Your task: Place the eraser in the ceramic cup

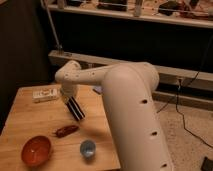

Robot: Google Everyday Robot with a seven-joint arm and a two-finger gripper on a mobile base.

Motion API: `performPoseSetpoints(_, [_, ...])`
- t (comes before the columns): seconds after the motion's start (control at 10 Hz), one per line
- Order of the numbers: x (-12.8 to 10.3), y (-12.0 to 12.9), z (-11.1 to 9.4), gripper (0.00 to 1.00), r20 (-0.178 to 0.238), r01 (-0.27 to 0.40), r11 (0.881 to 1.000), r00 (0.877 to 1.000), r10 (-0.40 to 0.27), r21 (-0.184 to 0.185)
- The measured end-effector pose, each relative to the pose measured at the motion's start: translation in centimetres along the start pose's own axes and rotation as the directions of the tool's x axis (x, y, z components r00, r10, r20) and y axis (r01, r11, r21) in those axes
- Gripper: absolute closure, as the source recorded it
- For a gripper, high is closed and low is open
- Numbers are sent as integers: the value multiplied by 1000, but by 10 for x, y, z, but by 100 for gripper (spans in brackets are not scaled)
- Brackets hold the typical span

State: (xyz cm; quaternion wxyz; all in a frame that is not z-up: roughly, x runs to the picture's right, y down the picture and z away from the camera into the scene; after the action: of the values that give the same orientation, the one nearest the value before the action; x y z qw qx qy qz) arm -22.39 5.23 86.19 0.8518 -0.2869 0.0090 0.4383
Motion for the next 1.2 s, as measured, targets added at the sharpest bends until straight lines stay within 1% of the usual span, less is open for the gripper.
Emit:
performPoseSetpoints(0.5, [3, 0, -11, 65, 34, -1, 1000, 999, 1, -4])
performPoseSetpoints(1.2, [6, -2, -15, 65, 49, -5, 1000, 999, 6, -8])
